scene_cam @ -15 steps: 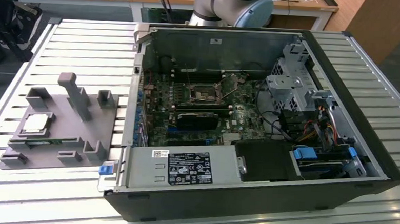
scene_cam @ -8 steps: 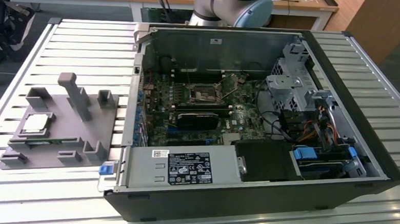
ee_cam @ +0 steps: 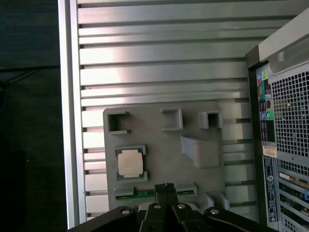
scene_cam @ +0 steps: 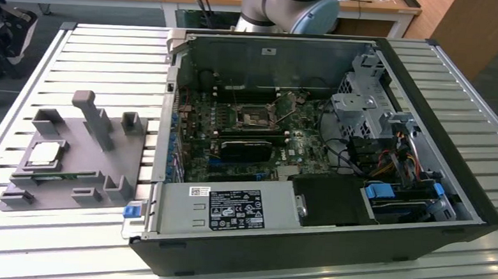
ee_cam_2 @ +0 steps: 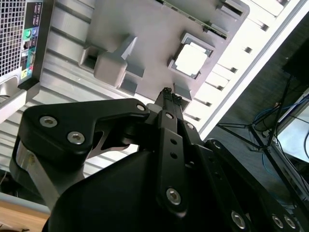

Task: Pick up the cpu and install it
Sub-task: 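Reach for the cpu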

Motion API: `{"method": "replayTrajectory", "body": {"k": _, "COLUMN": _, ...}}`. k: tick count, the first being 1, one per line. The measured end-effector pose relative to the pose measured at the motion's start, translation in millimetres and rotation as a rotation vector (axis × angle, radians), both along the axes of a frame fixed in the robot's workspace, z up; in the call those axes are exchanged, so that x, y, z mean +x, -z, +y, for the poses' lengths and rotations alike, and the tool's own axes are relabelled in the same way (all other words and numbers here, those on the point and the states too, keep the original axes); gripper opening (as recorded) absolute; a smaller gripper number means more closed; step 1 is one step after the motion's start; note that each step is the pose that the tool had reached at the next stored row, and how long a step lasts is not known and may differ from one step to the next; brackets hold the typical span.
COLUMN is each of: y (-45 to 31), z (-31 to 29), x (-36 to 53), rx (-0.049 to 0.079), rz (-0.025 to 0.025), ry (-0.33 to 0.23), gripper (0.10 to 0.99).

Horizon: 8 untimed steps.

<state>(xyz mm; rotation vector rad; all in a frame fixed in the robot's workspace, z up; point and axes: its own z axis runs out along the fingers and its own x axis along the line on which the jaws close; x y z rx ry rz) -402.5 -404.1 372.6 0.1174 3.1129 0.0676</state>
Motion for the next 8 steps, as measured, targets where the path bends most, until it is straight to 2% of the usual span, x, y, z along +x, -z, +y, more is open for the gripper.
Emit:
{"method": "replayTrajectory", "body": {"k": 4, "y": 1.7, "z": -0.2, "x": -10.0, "rx": 0.000, "rz": 0.0001, "ry": 0.000, "gripper": 0.106}}
{"method": "replayTrajectory", "body": {"k": 8, "y": 3.4, "z": -1.3, "x": -15.7, "rx": 0.000, "rz": 0.0002, "ry": 0.000, "gripper": 0.106}}
